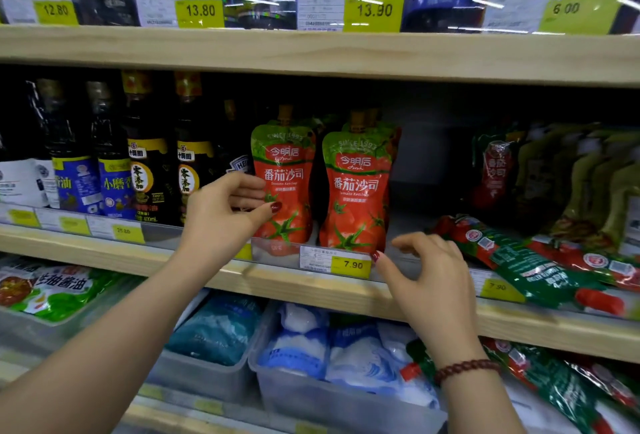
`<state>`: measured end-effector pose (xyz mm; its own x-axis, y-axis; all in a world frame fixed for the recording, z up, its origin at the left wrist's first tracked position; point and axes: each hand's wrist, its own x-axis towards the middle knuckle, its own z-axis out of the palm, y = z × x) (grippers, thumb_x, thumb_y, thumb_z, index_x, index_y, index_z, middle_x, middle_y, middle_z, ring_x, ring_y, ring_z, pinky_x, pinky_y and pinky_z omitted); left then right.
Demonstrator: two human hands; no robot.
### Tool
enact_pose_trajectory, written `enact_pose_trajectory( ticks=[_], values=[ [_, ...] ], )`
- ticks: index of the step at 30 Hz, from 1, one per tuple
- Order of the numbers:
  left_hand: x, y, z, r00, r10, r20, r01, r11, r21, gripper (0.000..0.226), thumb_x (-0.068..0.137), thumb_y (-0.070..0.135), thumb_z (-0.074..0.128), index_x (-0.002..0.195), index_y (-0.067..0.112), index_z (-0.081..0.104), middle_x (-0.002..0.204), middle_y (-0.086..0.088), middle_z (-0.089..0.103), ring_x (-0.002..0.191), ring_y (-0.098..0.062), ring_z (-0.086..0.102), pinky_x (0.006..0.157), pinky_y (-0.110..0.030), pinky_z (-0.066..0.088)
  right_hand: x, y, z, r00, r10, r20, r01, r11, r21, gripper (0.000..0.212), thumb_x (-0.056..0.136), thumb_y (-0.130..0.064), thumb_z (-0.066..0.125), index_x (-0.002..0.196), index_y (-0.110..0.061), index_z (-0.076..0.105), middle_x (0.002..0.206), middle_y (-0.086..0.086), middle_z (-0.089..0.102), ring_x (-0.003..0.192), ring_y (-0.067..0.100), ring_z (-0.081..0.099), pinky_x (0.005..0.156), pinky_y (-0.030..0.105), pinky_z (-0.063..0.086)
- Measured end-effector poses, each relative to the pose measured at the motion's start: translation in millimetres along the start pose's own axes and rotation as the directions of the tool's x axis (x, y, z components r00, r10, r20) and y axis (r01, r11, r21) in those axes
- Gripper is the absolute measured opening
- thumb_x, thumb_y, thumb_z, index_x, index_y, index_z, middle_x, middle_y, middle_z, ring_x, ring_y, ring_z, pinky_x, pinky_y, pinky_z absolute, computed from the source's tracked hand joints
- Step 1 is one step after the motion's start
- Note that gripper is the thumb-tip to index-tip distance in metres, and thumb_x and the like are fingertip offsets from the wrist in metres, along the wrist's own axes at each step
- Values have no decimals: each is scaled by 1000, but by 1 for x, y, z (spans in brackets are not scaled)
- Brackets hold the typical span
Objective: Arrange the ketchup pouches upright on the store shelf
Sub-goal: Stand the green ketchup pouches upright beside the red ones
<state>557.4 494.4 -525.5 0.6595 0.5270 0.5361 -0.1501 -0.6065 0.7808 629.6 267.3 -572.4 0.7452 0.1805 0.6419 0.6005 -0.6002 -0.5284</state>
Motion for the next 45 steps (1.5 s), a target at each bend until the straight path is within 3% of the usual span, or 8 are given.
enact_pose_trajectory(
  ticks=[6, 11, 17, 22, 28, 39, 42, 45],
  values=[
    [-31, 47, 54, 981, 169, 99, -156, 979, -135, 24, 74, 2, 74, 88, 19, 64, 86, 0, 67, 75, -8, 64, 68, -14, 53, 6, 6, -36, 993, -59, -102, 67, 995, 73, 18, 75, -25, 72, 90, -18, 65, 86, -3, 61, 88, 20, 58, 76, 36, 49],
    [-50, 66, 117, 919, 295, 260, -249, 949, -196, 33, 71, 5, 77, 96, 23, 65, 92, 9, 66, 82, -1, 63, 74, -17, 53, 8, 21, -91, 977, -129, -172, 122, 991, -53, 25, 75, -30, 67, 98, -20, 65, 90, -8, 60, 92, 16, 56, 76, 27, 42],
    [-47, 76, 167, 776, 393, 493, -368, 917, -151, 55, 67, 13, 79, 117, 23, 59, 111, 7, 57, 102, 2, 52, 86, -8, 41, 0, 57, -135, 997, 3, 81, 12, 982, -186, 64, 58, -53, 69, 117, -32, 59, 113, -10, 56, 113, 15, 47, 95, 40, 40],
    [-30, 85, 187, 674, 367, 642, -425, 903, -70, 67, 66, 21, 81, 126, 24, 52, 121, -2, 54, 114, -13, 50, 101, -31, 40, -5, 76, -126, 981, 61, 186, -44, 994, -95, 68, 61, -35, 82, 123, -37, 54, 137, -11, 44, 129, 13, 37, 107, 33, 31],
    [-24, 79, 191, 688, 302, 660, -322, 942, -95, 64, 67, 21, 81, 125, 28, 54, 125, 1, 53, 118, -12, 49, 104, -36, 40, -4, 90, -116, 995, 2, 98, 9, 994, -108, 39, 65, -14, 82, 99, -28, 71, 106, -19, 54, 110, 10, 51, 94, 23, 33],
    [-16, 85, 202, 598, 370, 711, -340, 920, -193, 59, 68, 20, 81, 123, 28, 59, 130, 5, 55, 120, -4, 47, 104, -21, 36, 13, 79, -137, 962, -202, 185, 249, 925, -287, 22, 69, -12, 79, 90, -17, 76, 89, -2, 75, 92, 20, 68, 75, 41, 57],
    [-16, 88, 211, 670, 410, 619, -354, 909, -219, 54, 69, 12, 78, 119, 28, 62, 123, 5, 60, 114, -3, 52, 99, -16, 39, 34, 67, -151, 909, -311, 277, 399, 840, -368, 7, 78, -15, 70, 83, -17, 75, 80, -2, 73, 79, 22, 68, 59, 38, 55],
    [-14, 93, 219, 733, 449, 512, -377, 894, -244, 41, 73, 9, 75, 111, 23, 68, 111, 5, 67, 103, -2, 58, 91, -12, 43, 57, 54, -157, 856, -349, 382, 499, 752, -431, 15, 87, -24, 59, 88, -17, 73, 85, -1, 72, 85, 22, 66, 62, 38, 53]
  ],
)
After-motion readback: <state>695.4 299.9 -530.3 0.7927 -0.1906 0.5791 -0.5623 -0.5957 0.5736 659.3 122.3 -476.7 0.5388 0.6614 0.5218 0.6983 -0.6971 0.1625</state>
